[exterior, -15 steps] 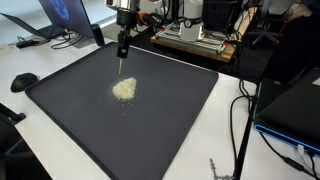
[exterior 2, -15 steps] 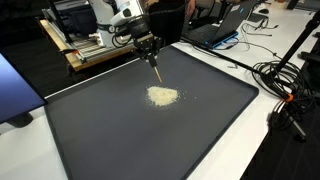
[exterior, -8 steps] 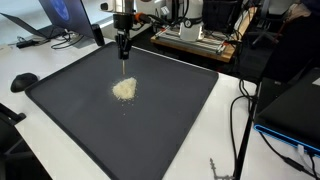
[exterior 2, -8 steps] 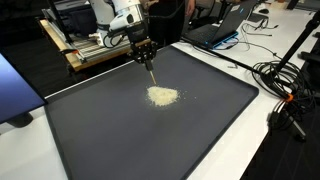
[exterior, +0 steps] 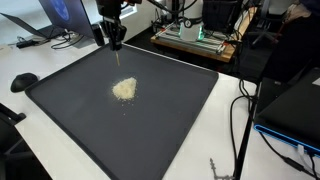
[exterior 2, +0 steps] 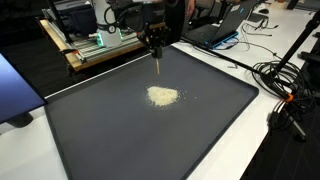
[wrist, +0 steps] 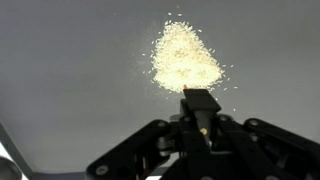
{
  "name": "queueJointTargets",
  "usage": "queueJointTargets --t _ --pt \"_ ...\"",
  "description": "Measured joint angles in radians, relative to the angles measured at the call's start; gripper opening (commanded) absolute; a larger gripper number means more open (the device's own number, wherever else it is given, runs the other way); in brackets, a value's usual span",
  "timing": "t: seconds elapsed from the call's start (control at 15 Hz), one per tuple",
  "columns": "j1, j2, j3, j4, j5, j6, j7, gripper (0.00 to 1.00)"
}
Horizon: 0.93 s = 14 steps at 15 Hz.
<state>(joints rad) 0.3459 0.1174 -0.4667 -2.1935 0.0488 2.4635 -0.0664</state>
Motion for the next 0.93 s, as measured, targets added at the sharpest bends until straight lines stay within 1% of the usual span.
queueJointTargets --t 0.07,0.2,0.4,0.53,0.67,0.93 --pt "-0.046 -0.011 0.066 0.042 -0.035 -0.066 0.020 0.03" --pt "-0.119 -0.021 0.177 0.109 -0.061 -0.170 0.029 0.03" --pt "-0.183 -0.019 0.292 0.154 -0.069 -0.238 0.029 0.03" --pt "-0.207 -0.013 0.341 0.155 -0.078 -0.243 0.028 0.03" --pt "-0.224 -0.003 0.371 0.154 -0.091 -0.243 0.029 0.03" --pt "-0.252 -0.001 0.392 0.141 -0.108 -0.229 0.033 0.03"
